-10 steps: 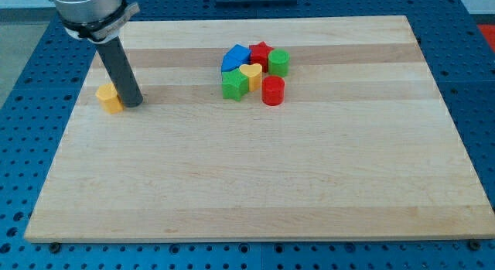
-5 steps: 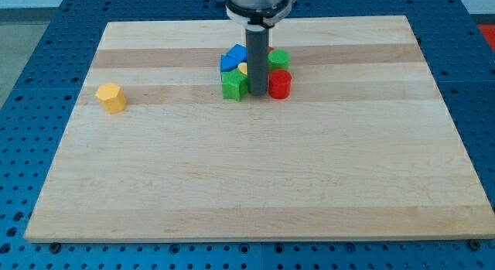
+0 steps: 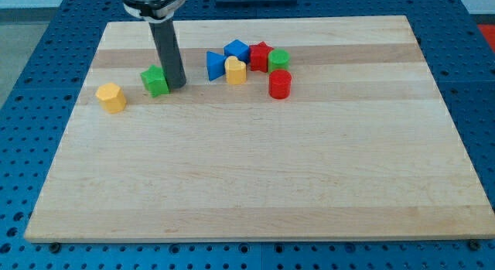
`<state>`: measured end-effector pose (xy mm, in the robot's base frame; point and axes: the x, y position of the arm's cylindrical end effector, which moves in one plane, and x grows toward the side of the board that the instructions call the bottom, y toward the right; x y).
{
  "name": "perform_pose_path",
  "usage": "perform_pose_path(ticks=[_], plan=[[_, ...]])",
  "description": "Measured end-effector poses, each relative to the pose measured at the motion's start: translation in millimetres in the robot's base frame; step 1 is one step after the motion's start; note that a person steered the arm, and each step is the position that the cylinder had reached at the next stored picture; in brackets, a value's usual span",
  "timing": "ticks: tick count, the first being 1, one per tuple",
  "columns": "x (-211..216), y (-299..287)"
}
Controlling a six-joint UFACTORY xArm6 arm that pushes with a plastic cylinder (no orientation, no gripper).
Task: Move the green star into the yellow hexagon
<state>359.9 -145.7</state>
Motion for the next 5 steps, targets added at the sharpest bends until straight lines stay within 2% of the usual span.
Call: perform_pose_path(ticks=[3,4,5], plan=[[0,-53],[4,-9],[28,56]])
